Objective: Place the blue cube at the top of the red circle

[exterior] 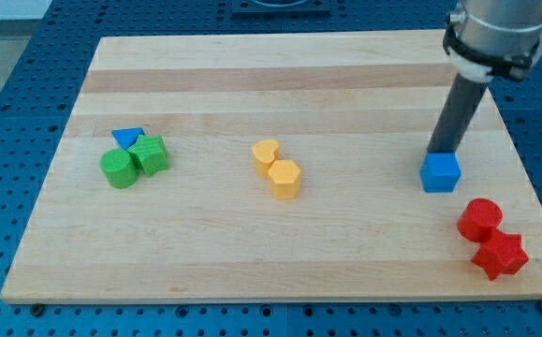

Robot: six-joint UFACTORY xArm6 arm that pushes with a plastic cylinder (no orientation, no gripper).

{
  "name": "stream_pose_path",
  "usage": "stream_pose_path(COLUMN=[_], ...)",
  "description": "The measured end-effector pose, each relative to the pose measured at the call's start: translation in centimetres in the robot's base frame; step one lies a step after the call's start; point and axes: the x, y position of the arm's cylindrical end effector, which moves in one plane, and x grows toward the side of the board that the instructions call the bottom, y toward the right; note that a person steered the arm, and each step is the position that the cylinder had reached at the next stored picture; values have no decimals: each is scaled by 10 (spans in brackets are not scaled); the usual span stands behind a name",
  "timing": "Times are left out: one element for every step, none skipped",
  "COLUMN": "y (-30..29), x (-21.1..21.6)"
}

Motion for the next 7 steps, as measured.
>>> stream_pose_path(y=[-1,-1,-2,-40,-50,-60,-57], x=[10,14,13,-14,-14,1,17])
